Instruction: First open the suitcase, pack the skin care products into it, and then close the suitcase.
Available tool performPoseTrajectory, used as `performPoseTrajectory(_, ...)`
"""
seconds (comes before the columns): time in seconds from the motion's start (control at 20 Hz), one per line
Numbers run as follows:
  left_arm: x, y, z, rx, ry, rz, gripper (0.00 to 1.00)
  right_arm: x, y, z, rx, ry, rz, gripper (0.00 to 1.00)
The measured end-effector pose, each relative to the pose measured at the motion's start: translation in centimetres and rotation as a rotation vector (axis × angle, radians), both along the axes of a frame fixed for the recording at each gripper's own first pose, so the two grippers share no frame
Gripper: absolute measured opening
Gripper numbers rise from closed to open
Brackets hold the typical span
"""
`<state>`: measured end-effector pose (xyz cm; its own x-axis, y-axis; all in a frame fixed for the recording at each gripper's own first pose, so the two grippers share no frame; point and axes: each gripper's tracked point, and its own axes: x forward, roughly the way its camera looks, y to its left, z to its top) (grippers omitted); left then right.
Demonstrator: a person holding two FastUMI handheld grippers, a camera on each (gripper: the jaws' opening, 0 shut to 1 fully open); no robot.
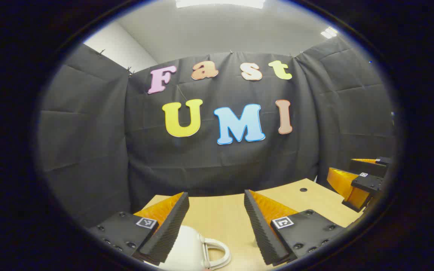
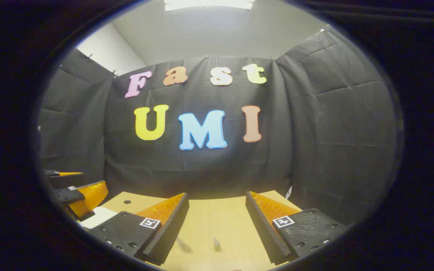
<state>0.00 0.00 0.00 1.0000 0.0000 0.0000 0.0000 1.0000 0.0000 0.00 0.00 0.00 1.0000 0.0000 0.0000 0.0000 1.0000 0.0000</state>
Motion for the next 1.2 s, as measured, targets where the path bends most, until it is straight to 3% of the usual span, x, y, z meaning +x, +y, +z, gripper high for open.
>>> performPoseTrajectory(0.1, 0.1, 0.0, 0.0, 0.011, -0.004, 0.0, 0.99, 0.2, -0.2, -0.2, 0.007, 0.003, -0.003, 0.92)
performPoseTrajectory(0.15, 0.3, -0.1, -0.1, 0.014, -0.003, -0.002, 0.95, 0.2, -0.3, -0.4, 0.006, 0.005, -0.006, 0.91)
performPoseTrajectory(0.25, 0.3, -0.3, -0.5, 0.016, 0.007, -0.007, 0.99, 0.2, -0.4, -0.6, 0.002, 0.009, -0.008, 0.92)
performPoseTrajectory(0.3, 0.3, -0.5, -0.6, 0.016, 0.009, -0.01, 0.95, 0.1, -0.5, -0.6, 0.001, 0.01, -0.009, 0.92)
performPoseTrajectory(0.35, 0.3, -0.6, -0.7, 0.017, 0.011, -0.013, 0.99, 0.1, -0.7, -0.7, 0.0, 0.009, -0.01, 0.92)
performPoseTrajectory(0.45, 0.4, -0.9, -0.9, 0.016, 0.018, -0.019, 0.95, 0.1, -0.9, -1.1, -0.004, 0.02, -0.013, 0.92)
performPoseTrajectory(0.5, 0.4, -1.1, -1.1, 0.013, 0.025, -0.025, 0.99, 0.1, -1.0, -1.3, -0.007, 0.027, -0.015, 0.92)
performPoseTrajectory(0.7, 0.6, -1.9, -3.2, 0.016, 0.071, -0.046, 0.9, -0.1, -1.6, -1.6, -0.008, 0.041, -0.027, 0.92)
performPoseTrajectory(0.95, 1.6, -3.0, -11.1, 0.005, 0.261, -0.081, 0.99, -0.6, -2.8, -2.7, 0.019, 0.07, -0.05, 0.93)
performPoseTrajectory(1.0, 2.0, -3.0, -13.1, -0.003, 0.313, -0.077, 0.95, -0.7, -3.3, -2.8, 0.026, 0.076, -0.061, 0.93)
performPoseTrajectory(1.2, 2.8, -2.6, -22.0, -0.021, 0.539, -0.046, 0.95, -1.4, -5.3, -3.3, 0.042, 0.097, -0.112, 0.93)
